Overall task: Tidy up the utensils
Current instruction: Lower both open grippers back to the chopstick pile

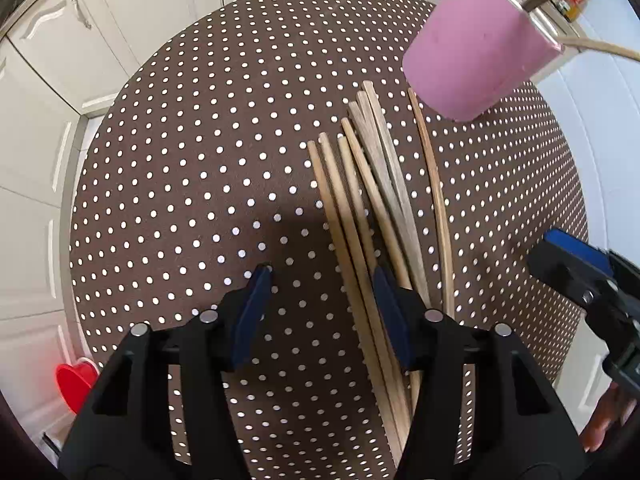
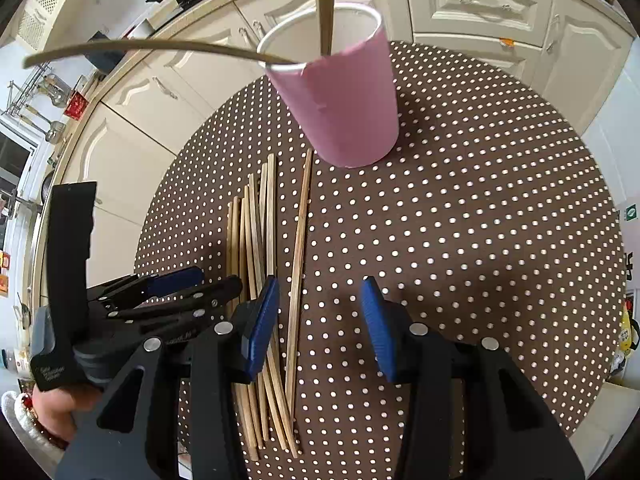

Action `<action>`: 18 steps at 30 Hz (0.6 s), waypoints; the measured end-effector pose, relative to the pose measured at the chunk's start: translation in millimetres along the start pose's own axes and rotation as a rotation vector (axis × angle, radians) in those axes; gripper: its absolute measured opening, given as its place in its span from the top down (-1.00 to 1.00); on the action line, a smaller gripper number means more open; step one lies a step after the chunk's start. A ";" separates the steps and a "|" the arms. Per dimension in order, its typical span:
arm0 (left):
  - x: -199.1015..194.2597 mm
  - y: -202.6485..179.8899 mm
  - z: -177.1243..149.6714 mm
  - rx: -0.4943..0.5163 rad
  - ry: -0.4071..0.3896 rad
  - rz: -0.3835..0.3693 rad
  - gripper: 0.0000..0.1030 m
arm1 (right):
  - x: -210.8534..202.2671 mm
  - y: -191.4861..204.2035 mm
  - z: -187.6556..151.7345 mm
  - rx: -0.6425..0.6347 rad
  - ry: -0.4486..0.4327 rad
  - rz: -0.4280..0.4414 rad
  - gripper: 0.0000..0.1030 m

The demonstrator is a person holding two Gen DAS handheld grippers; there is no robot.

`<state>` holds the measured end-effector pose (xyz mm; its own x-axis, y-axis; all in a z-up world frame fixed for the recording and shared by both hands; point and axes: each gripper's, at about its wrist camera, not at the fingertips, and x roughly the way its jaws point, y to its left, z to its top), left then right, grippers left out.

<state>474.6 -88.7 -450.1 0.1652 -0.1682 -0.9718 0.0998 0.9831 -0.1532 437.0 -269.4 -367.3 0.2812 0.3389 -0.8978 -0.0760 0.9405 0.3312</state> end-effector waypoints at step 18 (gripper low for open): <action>3.3 30.8 29.2 -0.085 0.003 0.042 0.00 | 40.6 12.3 34.0 -0.069 0.031 -0.007 0.26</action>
<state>506.9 -61.0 -452.8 0.1646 -0.1264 -0.9782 0.0089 0.9919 -0.1267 480.0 -244.9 -389.9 0.2519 0.3324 -0.9089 -0.1402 0.9418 0.3056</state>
